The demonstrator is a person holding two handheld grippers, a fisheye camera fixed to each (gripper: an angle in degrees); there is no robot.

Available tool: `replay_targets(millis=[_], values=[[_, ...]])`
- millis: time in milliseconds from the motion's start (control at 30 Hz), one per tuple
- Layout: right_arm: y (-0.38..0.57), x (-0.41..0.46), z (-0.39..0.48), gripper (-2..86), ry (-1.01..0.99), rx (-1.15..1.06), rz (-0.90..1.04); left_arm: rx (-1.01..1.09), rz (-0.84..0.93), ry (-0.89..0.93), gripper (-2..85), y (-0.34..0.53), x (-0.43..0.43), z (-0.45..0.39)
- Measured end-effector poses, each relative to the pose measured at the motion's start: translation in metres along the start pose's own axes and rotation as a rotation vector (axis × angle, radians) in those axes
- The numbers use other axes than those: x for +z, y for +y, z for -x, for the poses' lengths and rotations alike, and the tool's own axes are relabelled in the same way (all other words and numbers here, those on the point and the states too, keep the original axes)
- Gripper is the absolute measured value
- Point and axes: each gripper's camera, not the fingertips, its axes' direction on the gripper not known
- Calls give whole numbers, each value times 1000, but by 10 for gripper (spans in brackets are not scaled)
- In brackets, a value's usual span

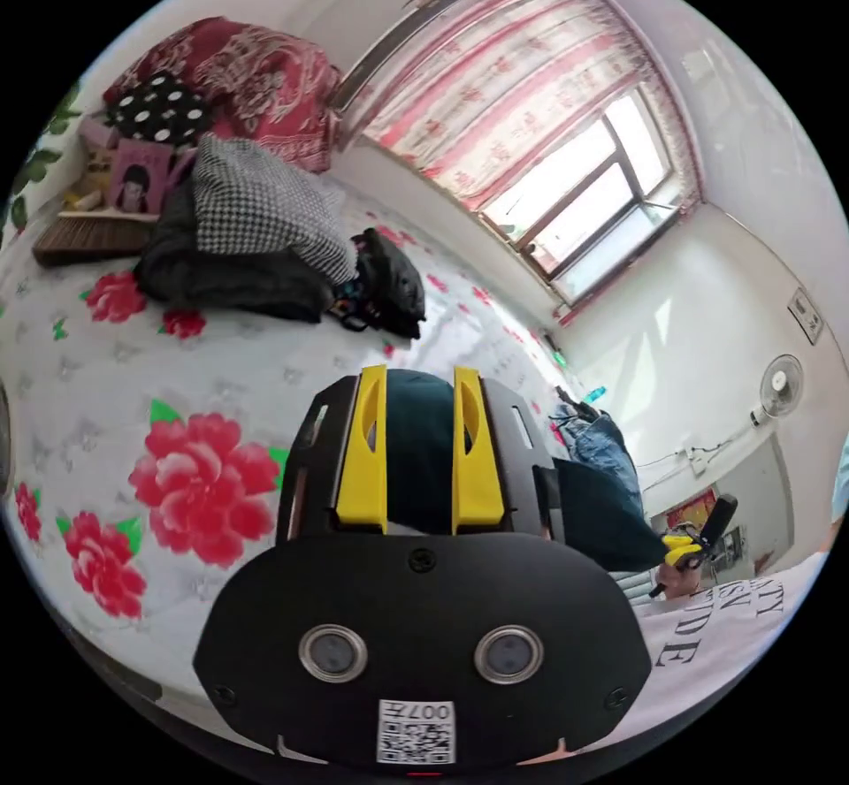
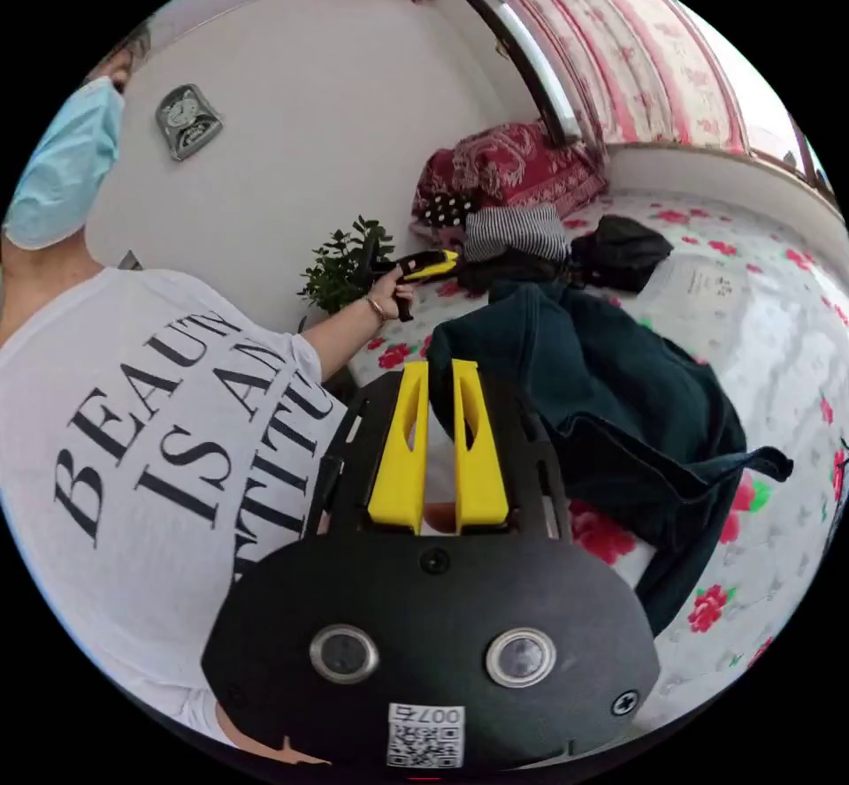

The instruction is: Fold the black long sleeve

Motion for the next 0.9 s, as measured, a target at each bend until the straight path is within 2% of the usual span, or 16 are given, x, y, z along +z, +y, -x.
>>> replay_targets(millis=[67,100,267,333,433,533,667,833,900], values=[[19,60,-18,39,-129,62,69,-19,71,-90,102,50,2,3],[21,71,-26,44,-98,82,112,-17,88,-99,100,61,5,1],[54,21,-69,65,248,202,5,136,336,-61,97,112,62,-48],[102,-8,-110,76,447,415,-45,182,385,-51,101,123,83,-67],[188,-28,-147,86,586,718,-108,184,425,-12,111,135,113,-86],[259,-21,-154,95,682,904,-114,131,466,-4,112,141,136,-90],[282,1,-161,85,737,932,-25,120,528,-60,111,145,153,-99],[250,-12,-176,49,765,765,86,65,500,-122,100,152,147,-107],[231,-46,-174,45,883,657,40,39,499,-135,99,157,145,-110]])
